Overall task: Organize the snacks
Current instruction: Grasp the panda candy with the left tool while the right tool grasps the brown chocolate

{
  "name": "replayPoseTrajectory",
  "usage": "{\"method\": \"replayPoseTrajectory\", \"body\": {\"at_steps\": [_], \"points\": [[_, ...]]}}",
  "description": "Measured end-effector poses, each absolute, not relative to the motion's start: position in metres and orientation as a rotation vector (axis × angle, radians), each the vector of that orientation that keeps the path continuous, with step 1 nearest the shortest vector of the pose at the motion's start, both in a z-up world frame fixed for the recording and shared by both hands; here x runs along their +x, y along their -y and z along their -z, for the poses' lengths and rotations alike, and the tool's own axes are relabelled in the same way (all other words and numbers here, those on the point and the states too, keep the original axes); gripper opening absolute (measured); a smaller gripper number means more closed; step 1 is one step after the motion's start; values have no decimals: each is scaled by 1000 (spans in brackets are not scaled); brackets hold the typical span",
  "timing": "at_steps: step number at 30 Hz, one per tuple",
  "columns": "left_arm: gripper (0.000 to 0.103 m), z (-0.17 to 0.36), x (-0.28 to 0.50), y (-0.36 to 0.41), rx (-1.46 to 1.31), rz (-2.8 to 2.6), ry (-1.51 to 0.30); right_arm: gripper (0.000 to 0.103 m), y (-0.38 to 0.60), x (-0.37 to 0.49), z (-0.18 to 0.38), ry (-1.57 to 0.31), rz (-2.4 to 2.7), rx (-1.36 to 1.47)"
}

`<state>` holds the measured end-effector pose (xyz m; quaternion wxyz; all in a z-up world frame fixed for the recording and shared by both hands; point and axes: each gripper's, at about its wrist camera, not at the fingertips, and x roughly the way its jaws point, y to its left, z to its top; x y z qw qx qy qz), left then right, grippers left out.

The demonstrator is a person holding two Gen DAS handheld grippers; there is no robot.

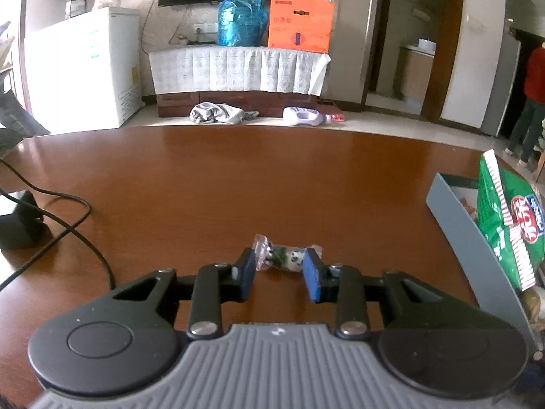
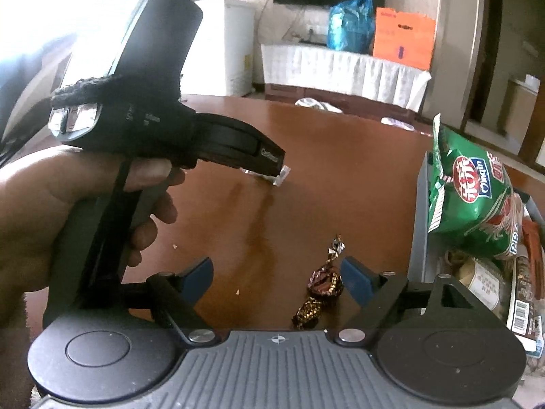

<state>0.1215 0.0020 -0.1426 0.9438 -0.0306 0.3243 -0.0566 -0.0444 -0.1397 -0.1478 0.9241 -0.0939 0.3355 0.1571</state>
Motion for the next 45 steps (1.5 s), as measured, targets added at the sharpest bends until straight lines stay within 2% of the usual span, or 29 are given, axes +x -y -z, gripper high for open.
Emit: {"method": "replayPoseTrajectory", "body": {"at_steps": [4,6,11,12,14,19,20,21,22,23,27,45], "points": [[36,148,125,-2,-78,93,-671,83,140,-43,148,-693,-316,-197],[51,149,125,-2,-97,96,-663,82,139,-43,148,-698,-317,-195],[75,145,123,3,-110,95,-609,82,136,-46,150,-713,-318,-187],[79,145,123,5,-100,95,-590,82,135,-46,149,-713,-316,-190],[79,146,125,11,-67,92,-589,82,135,-45,150,-717,-313,-192],[78,150,129,15,-70,96,-631,82,134,-45,150,-716,-313,-196],[72,150,129,12,-84,85,-634,82,133,-45,150,-717,-315,-194],[58,151,130,10,-93,83,-644,82,132,-45,151,-718,-318,-193],[54,152,130,8,-94,79,-647,82,132,-45,151,-718,-321,-193],[44,151,130,7,-88,70,-643,82,132,-45,151,-716,-321,-198],[35,152,132,6,-86,69,-644,83,134,-44,152,-713,-322,-200],[33,134,119,7,-88,102,-663,80,153,-47,146,-679,-339,-171]]}}
